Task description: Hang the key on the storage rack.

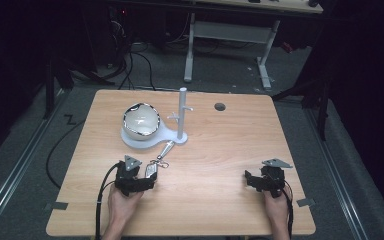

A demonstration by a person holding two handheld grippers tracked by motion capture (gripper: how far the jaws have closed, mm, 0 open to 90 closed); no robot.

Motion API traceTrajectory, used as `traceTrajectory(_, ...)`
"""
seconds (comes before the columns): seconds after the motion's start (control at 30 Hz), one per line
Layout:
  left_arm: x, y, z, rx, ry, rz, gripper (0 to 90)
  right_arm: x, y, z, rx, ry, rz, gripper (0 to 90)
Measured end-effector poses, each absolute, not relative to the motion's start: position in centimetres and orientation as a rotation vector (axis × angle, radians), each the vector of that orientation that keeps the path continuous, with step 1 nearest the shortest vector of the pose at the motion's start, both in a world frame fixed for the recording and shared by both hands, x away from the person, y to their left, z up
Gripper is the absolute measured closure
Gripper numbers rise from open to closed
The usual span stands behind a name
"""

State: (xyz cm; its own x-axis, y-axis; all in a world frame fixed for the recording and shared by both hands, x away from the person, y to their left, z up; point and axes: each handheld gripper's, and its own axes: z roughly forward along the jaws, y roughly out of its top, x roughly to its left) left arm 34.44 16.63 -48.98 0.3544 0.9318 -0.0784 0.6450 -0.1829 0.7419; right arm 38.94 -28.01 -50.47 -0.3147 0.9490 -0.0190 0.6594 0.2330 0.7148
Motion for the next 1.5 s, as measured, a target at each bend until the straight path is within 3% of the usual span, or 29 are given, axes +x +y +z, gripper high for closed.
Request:
traceTrajectory(0.5,36.4,14.6,-49.9,1.99,1.466,0.557,23.1,38.9,-28.0,-50.5,1.473,2.058,0.849,13.9)
traceTrajectory(1.03,36.4,16.1,-49.8,1.98,1.446,0.587,47.5,38.9,-28.0,-50.5,1.473,2.058,0.849,13.9)
traceTrajectory(1.5,36.4,16.7,-49.6,1.996,1.403,0.58,50.2,38.9,-28.0,-50.5,1.473,2.057,0.849,14.0)
